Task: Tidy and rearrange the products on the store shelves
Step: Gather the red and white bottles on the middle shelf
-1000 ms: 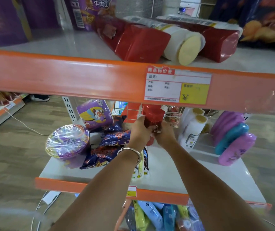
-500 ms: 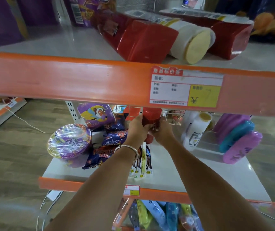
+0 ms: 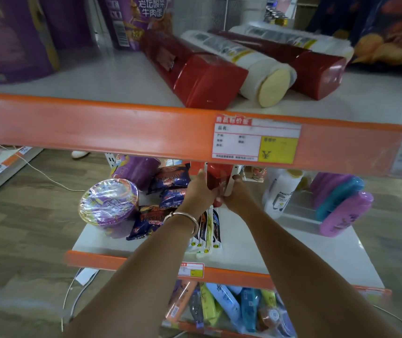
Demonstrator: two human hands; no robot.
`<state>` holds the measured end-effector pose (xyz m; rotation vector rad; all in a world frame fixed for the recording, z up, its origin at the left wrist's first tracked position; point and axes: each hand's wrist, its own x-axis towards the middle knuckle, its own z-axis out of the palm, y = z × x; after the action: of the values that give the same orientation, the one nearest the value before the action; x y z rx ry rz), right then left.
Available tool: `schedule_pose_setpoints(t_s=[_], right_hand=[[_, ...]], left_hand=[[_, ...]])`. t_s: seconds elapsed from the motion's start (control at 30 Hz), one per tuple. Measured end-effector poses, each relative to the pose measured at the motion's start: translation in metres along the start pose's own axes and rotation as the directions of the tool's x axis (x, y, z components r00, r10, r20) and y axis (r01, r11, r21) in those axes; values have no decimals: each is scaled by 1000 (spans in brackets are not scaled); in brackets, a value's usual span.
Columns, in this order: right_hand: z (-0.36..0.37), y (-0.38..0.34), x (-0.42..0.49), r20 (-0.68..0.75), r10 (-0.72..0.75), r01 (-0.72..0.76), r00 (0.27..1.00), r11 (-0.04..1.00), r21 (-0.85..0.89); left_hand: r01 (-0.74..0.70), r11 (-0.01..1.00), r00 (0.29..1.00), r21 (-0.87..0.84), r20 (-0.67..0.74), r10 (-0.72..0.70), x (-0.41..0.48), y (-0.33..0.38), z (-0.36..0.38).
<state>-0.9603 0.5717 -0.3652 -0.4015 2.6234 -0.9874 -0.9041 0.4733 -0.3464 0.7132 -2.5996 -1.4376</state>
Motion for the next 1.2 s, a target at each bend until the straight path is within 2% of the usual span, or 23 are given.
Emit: schedule_pose_setpoints(t_s=[0.1, 0.17, 0.27, 0.37, 0.47, 0.53, 0.6, 0.67, 0.8, 0.93, 1.03, 1.13, 1.2], right_hand=[[-17, -12, -21, 2, 13, -12, 1000, 998, -64], [-31, -23, -43, 76, -6, 22, 997, 978, -209], [-43, -26, -74, 199, 21, 51, 980, 936, -348], [-60, -38, -106, 295, 60, 65, 954, 915, -398], [-90, -62, -145, 394, 85, 146, 915, 842, -520], [-112, -78, -171, 414, 81, 185, 907, 805, -563], [-134, -91, -194, 448, 82, 202, 890, 810, -551], [-160, -106, -218, 495, 64, 233, 867, 825, -515], [-213, -133, -253, 561, 82, 166, 824, 911, -377], [-264, -154, -266, 508, -15, 221, 861, 911, -348], [-294, -163, -261, 377, -63, 194, 924, 927, -321], [-311, -165, -244, 186, -124, 171, 975, 950, -262], [-316, -165, -230, 97, -137, 162, 986, 931, -329]], left_hand=[[-54, 998, 998, 36, -8, 54, -23, 15, -16], [-82, 995, 997, 51, 4, 82, -43, 27, -28], [-93, 995, 987, 47, 134, 86, -74, 41, -42], [-44, 970, 957, 237, 290, -27, -106, 58, -59], [-183, 827, 876, 531, 470, -108, -142, 85, -83], [-285, 728, 825, 624, 547, -146, -170, 108, -101], [-341, 696, 806, 631, 578, -129, -195, 131, -117], [-372, 713, 816, 594, 576, -54, -215, 155, -134], [-438, 801, 835, 408, 515, 195, -241, 206, -166], [-517, 779, 849, 355, 330, 414, -245, 242, -188], [-543, 758, 839, 361, 244, 486, -236, 257, -197], [-559, 692, 829, 456, 319, 460, -216, 261, -201], [-593, 649, 804, 477, 405, 437, -201, 263, -201]])
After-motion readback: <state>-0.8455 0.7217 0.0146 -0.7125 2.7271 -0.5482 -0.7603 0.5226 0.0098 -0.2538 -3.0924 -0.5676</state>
